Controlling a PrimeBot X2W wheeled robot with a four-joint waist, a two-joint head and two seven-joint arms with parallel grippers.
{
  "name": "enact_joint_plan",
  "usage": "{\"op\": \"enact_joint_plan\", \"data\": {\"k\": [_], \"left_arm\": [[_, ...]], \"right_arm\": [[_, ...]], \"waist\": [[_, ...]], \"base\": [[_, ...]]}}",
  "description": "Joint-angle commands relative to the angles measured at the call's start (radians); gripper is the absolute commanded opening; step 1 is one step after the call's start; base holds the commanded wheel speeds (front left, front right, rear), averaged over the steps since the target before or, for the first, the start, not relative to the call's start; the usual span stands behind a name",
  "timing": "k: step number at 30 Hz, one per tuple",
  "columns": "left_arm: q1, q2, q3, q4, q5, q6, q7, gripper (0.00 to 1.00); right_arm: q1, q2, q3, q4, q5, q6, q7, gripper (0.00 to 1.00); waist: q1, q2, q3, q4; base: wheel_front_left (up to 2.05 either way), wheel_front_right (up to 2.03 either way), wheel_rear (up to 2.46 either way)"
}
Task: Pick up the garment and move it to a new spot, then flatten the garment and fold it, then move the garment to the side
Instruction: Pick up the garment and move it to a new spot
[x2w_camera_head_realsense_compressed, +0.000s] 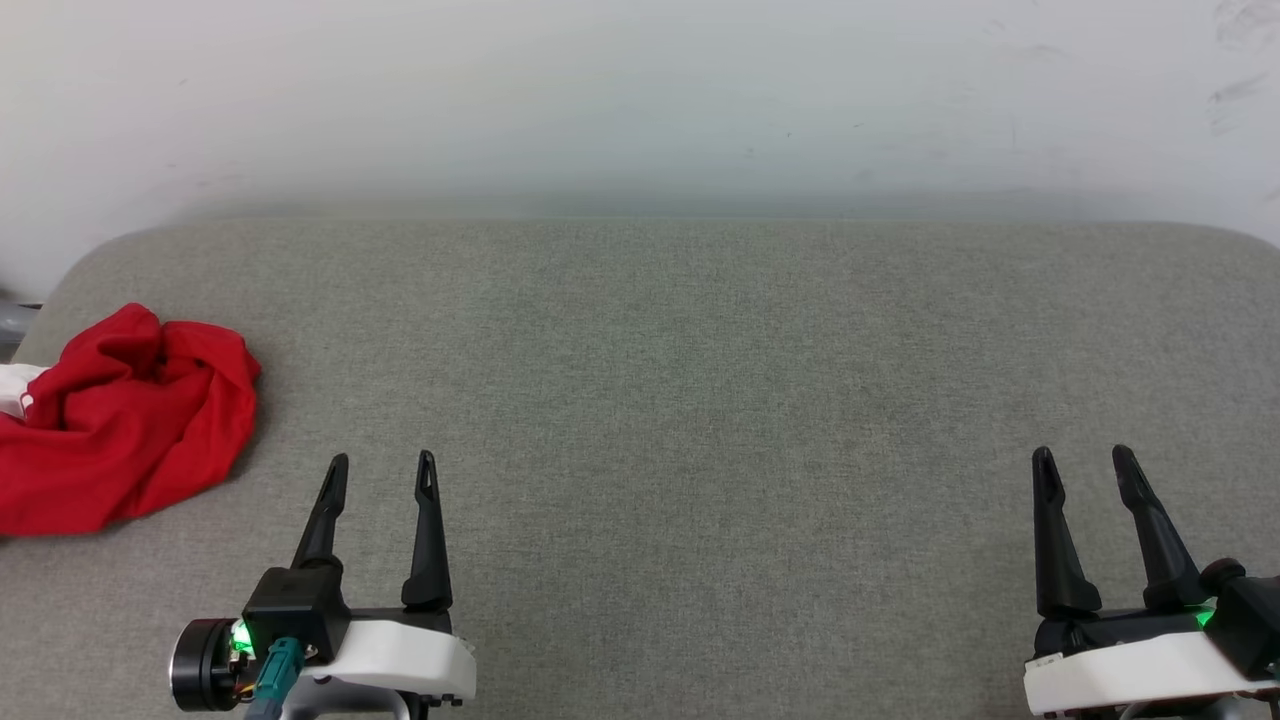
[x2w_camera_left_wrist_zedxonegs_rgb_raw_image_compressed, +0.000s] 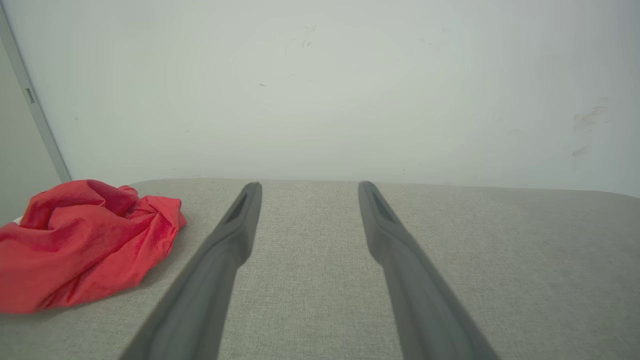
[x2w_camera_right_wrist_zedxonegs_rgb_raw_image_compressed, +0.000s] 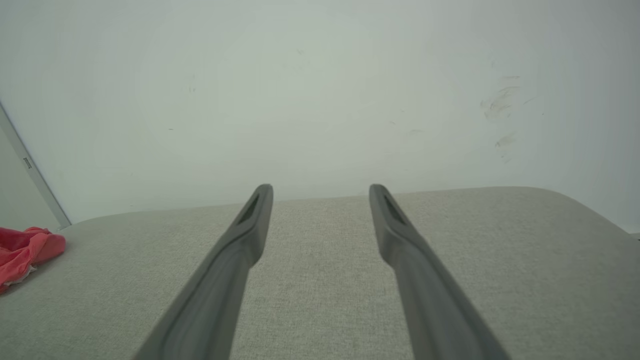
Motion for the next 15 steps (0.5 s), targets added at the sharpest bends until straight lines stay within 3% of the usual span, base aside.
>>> {"op": "enact_joint_plan", "data": {"k": [1,15], "left_arm": [[-0.008,-0.002,-0.002,0.003,-0.003,0.001,-0.003,1.00],[-0.019,-0.002,-0.011,0.007,-0.010,0.009,-0.003,1.00]], "right_arm": [[-0.005,0.003,0.000,0.001,0.008,-0.001,-0.002,1.00],[-0.011,0.003,0.000,0.005,0.008,-0.001,-0.002,1.00]], "waist": [[0.0000,-0.0001,0.001,0.000],[0.0000,-0.0001,0.010,0.012]], "base": [[0.00,0.00,0.00],[0.00,0.00,0.00]]}}
